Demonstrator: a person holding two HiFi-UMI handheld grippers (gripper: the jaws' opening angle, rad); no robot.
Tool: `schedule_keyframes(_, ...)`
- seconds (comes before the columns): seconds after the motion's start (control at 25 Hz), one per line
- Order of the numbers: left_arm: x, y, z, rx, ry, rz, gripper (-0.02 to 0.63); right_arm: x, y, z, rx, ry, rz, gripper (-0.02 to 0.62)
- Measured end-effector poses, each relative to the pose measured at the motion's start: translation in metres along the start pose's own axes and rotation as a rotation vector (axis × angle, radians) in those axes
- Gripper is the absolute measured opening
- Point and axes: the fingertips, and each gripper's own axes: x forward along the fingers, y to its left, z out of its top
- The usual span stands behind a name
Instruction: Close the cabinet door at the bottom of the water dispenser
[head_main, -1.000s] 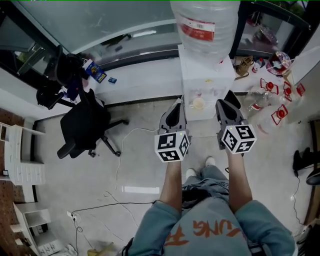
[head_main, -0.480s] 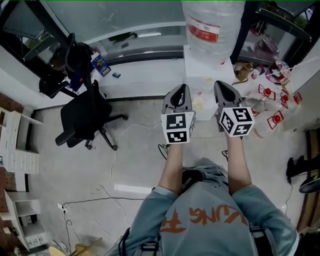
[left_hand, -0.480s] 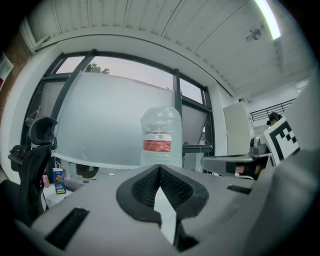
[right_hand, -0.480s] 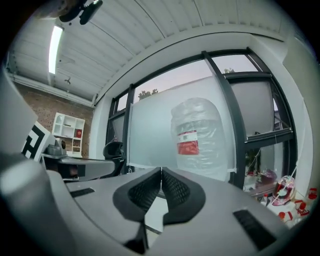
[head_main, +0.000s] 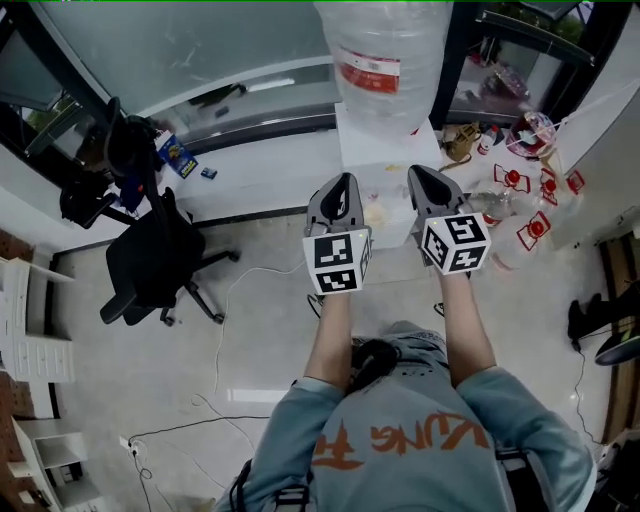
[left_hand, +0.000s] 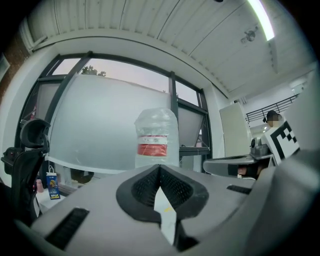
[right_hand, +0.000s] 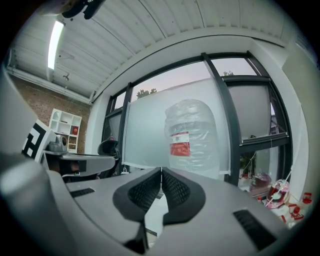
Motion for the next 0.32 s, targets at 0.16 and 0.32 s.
schedule_keyframes(0.16, 0.009, -0.007, 0.002, 0.004, -0.007, -0.024, 0.008, 0.000, -0.008, 0.003, -0.014, -0.004, -0.010, 0.029)
schedule_keyframes(0.32, 0.018, -0.008, 0.013, 0.014, -0.027, -0.032, 0.008, 0.004, -0.012, 0.017, -0.039, -0.027, -0.010, 0.029)
